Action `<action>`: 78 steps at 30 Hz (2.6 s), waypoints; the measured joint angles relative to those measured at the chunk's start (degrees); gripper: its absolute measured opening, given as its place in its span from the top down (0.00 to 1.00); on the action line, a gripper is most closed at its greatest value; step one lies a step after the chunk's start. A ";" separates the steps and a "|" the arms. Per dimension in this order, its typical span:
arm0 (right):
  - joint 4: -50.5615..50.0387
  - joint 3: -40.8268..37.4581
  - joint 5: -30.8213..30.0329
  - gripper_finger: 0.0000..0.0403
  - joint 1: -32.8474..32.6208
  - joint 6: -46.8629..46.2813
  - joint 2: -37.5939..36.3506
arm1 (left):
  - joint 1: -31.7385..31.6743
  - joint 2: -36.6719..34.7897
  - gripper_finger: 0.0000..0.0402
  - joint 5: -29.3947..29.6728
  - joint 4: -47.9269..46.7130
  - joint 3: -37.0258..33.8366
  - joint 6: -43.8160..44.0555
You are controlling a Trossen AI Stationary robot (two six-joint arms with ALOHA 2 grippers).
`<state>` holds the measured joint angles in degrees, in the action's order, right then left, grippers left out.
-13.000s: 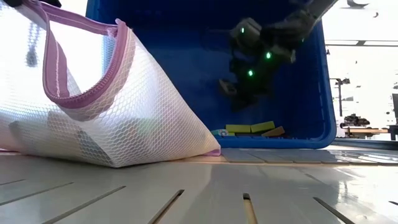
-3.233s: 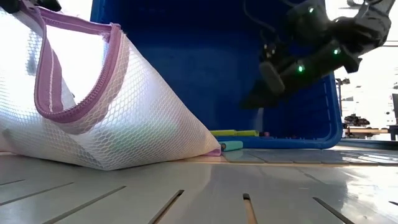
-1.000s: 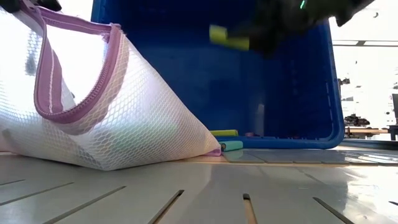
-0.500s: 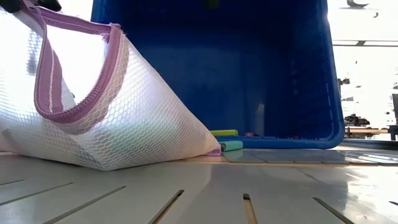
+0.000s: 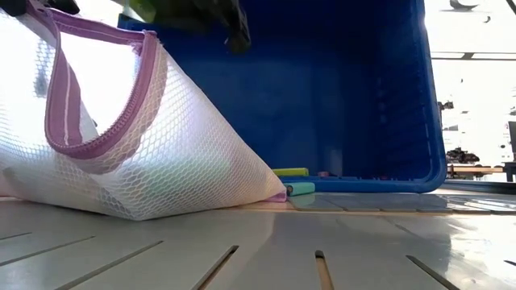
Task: Sort blocks
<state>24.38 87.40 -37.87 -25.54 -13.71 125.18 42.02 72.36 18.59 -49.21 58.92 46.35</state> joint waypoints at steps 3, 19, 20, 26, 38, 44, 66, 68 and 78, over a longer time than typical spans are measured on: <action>0.39 1.60 -4.43 0.77 -0.01 -5.21 1.59 | 0.02 0.00 0.94 0.00 -0.02 0.00 0.00; 0.12 2.44 -9.18 0.68 0.38 -5.56 2.43 | 0.00 0.00 0.94 0.03 0.00 0.00 -0.01; 0.18 2.44 -9.18 0.67 0.35 -5.07 2.43 | 0.02 0.00 0.94 0.02 -0.02 0.00 0.00; 0.31 2.44 -9.20 0.64 0.28 -1.76 2.43 | 0.00 0.00 0.94 0.03 0.00 0.00 0.00; -15.84 2.51 -8.42 0.60 -1.80 13.09 -8.19 | 0.00 0.00 0.94 0.00 -0.01 0.00 0.00; -45.82 2.57 -3.17 0.60 -1.87 4.83 -15.55 | 0.02 0.00 0.94 -0.02 0.00 0.00 -0.01; -63.89 -10.85 29.65 0.60 18.15 33.20 -15.99 | 0.02 -0.01 0.94 -0.02 0.15 0.00 0.00; -62.13 -12.52 32.79 0.60 19.80 34.82 -15.97 | 0.00 0.00 0.94 0.00 0.15 0.00 -0.01; -54.09 -17.91 36.06 0.60 23.85 42.30 -15.97 | 0.00 0.00 0.94 0.00 0.17 0.00 0.00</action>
<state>-29.71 69.49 -1.80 -1.69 28.59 109.21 42.02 72.36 18.59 -49.04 58.92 46.35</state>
